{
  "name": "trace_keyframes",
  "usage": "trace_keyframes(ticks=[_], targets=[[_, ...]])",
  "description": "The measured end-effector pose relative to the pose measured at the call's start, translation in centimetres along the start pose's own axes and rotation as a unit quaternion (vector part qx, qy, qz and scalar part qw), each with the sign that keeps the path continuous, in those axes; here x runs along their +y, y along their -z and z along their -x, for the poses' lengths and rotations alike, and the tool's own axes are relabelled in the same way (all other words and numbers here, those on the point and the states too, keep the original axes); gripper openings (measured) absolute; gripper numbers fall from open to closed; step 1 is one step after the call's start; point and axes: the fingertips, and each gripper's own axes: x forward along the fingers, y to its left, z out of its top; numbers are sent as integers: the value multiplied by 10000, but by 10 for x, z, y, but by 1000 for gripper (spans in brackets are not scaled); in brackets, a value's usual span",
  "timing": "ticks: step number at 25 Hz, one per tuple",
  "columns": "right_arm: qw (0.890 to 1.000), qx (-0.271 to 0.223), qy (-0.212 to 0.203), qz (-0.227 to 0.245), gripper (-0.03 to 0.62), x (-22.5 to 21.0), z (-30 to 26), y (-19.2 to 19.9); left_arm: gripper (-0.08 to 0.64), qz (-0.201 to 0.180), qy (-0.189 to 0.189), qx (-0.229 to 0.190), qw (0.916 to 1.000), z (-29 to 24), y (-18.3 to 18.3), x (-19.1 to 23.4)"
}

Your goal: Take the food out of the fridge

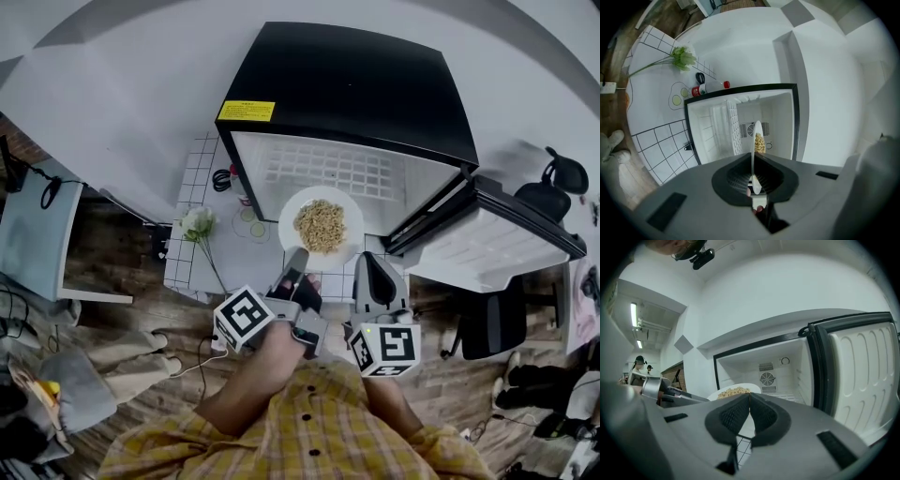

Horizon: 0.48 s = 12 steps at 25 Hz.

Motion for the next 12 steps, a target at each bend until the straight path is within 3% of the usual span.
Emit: trace_keyframes(ticks=[12], targets=[[9998,47,-169,9,8,20,8,3,15,-69,106,-130,9998,18,-2,-3]])
